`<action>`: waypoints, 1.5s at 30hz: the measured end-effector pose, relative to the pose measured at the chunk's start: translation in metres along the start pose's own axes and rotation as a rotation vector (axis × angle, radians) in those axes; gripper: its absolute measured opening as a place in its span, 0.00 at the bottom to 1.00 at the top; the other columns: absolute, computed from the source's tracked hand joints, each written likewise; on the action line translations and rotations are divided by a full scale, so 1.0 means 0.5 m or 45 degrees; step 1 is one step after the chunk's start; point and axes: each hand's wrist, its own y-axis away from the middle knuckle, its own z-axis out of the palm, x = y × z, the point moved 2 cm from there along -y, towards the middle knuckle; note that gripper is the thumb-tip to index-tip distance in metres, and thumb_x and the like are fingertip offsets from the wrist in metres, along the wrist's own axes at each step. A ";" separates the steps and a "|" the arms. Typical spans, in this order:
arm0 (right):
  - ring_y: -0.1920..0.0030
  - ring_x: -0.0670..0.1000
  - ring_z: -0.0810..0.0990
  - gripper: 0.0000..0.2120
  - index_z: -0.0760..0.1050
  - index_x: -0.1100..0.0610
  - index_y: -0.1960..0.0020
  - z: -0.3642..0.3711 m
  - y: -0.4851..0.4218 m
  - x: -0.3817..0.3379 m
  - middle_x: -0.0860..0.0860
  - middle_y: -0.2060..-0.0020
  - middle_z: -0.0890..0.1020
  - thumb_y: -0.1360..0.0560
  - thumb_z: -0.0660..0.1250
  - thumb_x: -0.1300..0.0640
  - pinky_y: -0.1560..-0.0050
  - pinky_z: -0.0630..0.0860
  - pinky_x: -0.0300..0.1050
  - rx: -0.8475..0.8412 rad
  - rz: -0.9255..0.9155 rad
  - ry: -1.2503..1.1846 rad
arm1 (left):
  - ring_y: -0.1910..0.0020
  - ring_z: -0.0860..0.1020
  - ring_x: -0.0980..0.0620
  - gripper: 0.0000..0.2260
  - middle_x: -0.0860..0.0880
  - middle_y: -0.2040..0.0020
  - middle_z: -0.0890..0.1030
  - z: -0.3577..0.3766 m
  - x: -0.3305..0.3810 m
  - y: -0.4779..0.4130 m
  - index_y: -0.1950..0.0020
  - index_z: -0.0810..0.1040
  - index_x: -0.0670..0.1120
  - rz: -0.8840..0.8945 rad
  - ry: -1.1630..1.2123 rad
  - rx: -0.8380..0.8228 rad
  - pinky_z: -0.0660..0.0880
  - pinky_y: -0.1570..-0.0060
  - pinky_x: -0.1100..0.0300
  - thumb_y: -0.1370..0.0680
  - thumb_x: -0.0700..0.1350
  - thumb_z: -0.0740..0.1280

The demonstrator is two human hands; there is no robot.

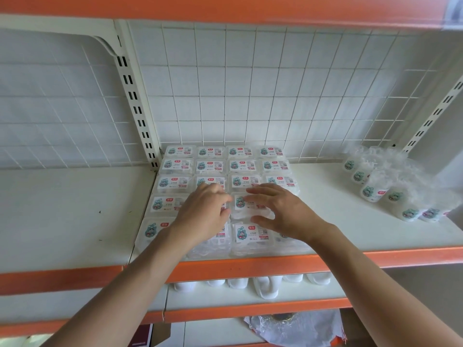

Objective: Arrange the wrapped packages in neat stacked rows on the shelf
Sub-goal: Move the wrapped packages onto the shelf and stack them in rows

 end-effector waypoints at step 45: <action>0.23 0.54 0.51 0.32 0.46 0.47 0.21 0.321 -0.486 -0.894 0.51 0.22 0.51 0.20 0.54 0.40 0.26 0.54 0.61 -0.180 -0.261 0.253 | 0.23 0.47 0.41 0.27 0.43 0.21 0.50 -0.369 -0.684 0.678 0.22 0.52 0.48 -0.896 -0.425 0.188 0.52 0.26 0.44 0.18 0.56 0.54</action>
